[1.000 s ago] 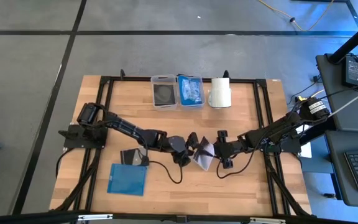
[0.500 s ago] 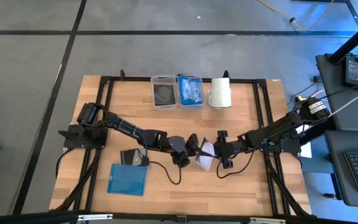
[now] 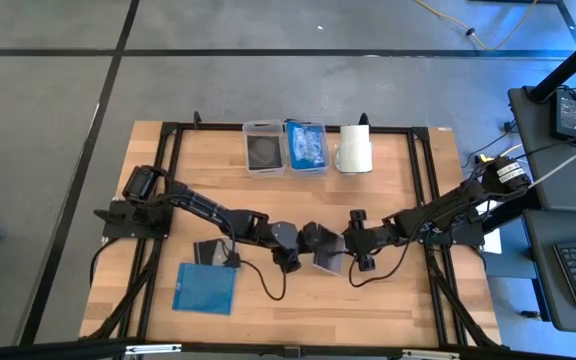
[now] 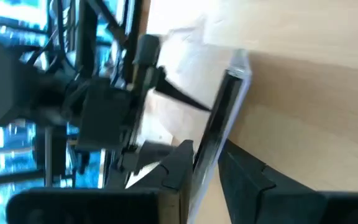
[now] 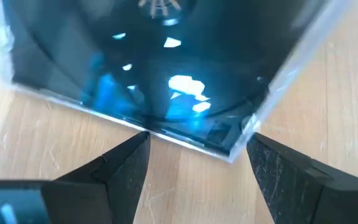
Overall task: Pick & place jewel cases by type
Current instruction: Put the right black CD Case into the left transparent bin
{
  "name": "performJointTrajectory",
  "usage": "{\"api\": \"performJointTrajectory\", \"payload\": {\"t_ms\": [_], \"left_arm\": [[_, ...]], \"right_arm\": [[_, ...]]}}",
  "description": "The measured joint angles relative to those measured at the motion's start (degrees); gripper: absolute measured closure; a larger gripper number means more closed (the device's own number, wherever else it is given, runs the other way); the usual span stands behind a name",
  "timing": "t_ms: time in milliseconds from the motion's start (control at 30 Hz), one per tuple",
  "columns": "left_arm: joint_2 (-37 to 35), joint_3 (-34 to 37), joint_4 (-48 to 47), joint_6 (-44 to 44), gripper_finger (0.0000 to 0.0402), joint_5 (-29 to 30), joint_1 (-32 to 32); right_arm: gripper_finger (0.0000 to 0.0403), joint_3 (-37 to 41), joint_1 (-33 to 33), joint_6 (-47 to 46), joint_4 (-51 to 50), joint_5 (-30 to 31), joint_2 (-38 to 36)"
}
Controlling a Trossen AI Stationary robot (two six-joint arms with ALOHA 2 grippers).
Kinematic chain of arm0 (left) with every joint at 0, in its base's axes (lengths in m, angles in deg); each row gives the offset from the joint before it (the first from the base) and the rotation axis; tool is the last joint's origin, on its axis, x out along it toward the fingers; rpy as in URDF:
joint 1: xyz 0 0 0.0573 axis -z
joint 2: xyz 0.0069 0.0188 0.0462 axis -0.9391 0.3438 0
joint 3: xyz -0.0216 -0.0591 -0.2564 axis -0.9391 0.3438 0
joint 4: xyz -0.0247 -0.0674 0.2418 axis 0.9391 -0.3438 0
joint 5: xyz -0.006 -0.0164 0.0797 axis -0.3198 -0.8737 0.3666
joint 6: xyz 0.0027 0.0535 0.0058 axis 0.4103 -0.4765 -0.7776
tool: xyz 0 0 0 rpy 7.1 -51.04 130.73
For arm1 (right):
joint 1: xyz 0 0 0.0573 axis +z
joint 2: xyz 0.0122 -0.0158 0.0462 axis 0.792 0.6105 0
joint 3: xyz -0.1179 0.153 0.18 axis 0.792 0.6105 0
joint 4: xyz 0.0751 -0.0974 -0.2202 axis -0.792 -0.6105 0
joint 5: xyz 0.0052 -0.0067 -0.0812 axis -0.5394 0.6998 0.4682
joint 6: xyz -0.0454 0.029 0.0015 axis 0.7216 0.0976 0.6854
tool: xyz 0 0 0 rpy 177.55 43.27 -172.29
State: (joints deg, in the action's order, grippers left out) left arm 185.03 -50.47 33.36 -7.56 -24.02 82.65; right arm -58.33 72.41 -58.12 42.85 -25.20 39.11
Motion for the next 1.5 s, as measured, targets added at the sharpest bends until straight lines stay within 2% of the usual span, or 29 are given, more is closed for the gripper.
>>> {"api": "performJointTrajectory", "payload": {"t_ms": [267,433,633,867,1133,1267,1433,1500], "left_arm": [[0.1,0.0,-0.3,-1.4,0.0362,0.0,1.5],[0.1,0.0,-0.3,-1.2,0.0363,1.4,2.0],[0.2,0.0,-0.2,2.4,0.0364,4.2,3.0],[-0.2,0.0,0.0,8.3,0.0363,5.0,3.5],[-1.6,0.1,-0.7,3.7,0.0363,13.5,5.1],[-3.7,0.0,-2.4,4.4,0.0363,15.2,5.7],[-7.8,0.1,-10.0,9.0,0.0365,22.2,6.0],[-9.8,0.0,-12.3,12.8,0.0362,22.8,5.7]], "right_arm": [[0.0130,0.0,0.0,-1.5,0.3,0.0,0.0],[0.0130,0.0,0.0,-1.6,0.3,0.1,0.0],[0.0130,0.0,0.0,-3.0,-0.3,0.0,-0.7],[0.0130,0.1,0.0,-2.6,-3.7,-0.1,-5.9],[0.0130,-3.5,0.0,-7.5,-17.7,14.2,-14.0],[0.0130,-4.2,0.0,-5.4,-17.4,17.3,-17.1],[0.0130,-4.0,0.0,-4.6,-19.5,21.2,-20.5],[0.0130,-4.0,0.0,-5.1,-21.3,23.0,-21.8]]}}
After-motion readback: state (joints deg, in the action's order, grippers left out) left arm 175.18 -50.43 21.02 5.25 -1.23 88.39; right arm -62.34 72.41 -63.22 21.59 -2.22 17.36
